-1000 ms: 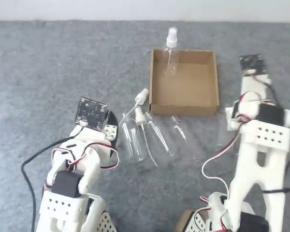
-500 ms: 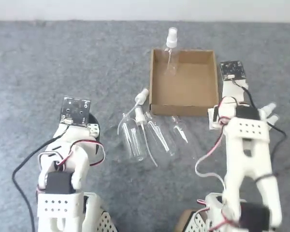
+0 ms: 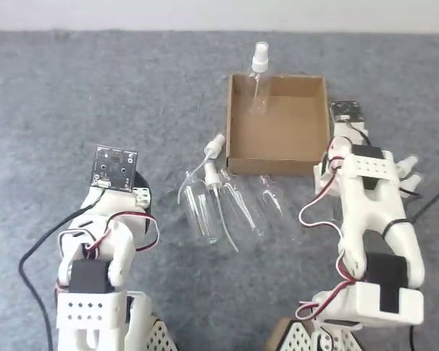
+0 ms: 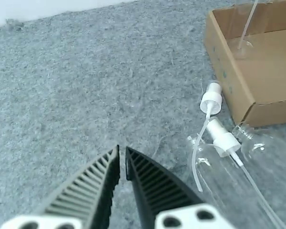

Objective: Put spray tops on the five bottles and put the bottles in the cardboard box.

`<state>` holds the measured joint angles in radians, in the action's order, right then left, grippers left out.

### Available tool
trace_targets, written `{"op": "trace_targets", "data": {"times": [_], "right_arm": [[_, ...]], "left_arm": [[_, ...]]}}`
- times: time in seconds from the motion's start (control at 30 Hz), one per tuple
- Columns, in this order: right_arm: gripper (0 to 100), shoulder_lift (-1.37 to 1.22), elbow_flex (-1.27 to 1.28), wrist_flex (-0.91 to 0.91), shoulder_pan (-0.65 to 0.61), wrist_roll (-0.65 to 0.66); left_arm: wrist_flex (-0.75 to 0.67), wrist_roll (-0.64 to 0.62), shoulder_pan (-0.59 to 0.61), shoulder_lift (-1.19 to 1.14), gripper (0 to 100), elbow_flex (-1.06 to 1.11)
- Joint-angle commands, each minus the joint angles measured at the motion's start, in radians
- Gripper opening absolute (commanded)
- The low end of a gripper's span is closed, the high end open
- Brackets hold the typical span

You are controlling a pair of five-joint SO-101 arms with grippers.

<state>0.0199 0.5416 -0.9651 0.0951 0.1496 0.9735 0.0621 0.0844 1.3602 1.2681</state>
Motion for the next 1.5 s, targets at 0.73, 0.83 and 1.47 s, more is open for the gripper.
{"op": "trace_targets", "data": {"times": [0.73, 0.83, 1.47], "right_arm": [[7.1, 0.315, -0.33, -0.321, 0.151, 0.041], [7.1, 0.383, -0.327, -0.387, 0.173, 0.147], [7.4, 0.43, 0.091, -0.082, 0.628, 0.546]], "left_arm": [[-0.115, 0.003, 0.003, 0.021, 2, 0.084], [-0.115, 0.003, 0.003, 0.021, 2, 0.085], [0.038, 0.075, -0.005, -0.08, 2, -0.077]]}}
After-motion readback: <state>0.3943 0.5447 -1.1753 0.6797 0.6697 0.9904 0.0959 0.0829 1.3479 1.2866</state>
